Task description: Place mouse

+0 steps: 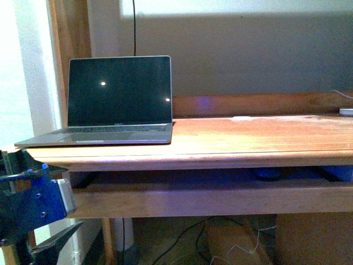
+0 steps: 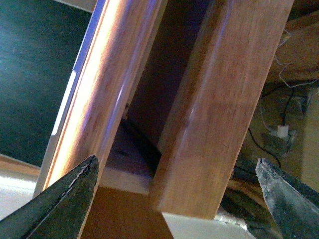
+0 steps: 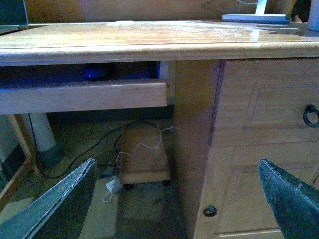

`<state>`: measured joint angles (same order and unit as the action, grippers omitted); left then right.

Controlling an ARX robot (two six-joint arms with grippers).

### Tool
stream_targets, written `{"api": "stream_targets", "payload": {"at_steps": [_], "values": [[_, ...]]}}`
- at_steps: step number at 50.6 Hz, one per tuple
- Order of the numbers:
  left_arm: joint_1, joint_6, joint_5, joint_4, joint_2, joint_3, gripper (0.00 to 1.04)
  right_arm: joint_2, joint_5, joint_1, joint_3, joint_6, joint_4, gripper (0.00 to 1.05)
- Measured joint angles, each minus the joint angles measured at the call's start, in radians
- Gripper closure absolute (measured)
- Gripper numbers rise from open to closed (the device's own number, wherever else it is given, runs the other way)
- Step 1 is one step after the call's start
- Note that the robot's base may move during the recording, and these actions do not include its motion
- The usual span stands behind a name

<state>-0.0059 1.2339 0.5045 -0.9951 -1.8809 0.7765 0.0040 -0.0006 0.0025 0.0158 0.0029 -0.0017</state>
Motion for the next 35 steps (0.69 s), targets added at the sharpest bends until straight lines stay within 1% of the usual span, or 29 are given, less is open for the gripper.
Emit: {"api": "stream_targets", "payload": {"at_steps": [11, 21, 35], "values": [[-0.031, -0.001, -0.006, 0.015, -0.056, 0.053, 0.08, 0.0, 0.0, 0.0, 0.0, 0.0, 0.0, 0.07], [-0.037, -0.007, 0.003, 0.035, -0.117, 0.116, 0.08, 0.0, 0.0, 0.0, 0.0, 0.0, 0.0, 0.07], [-0.048, -0.038, 0.044, 0.053, -0.203, 0.21, 0.08, 0.0, 0.0, 0.0, 0.0, 0.0, 0.0, 0.07]]}}
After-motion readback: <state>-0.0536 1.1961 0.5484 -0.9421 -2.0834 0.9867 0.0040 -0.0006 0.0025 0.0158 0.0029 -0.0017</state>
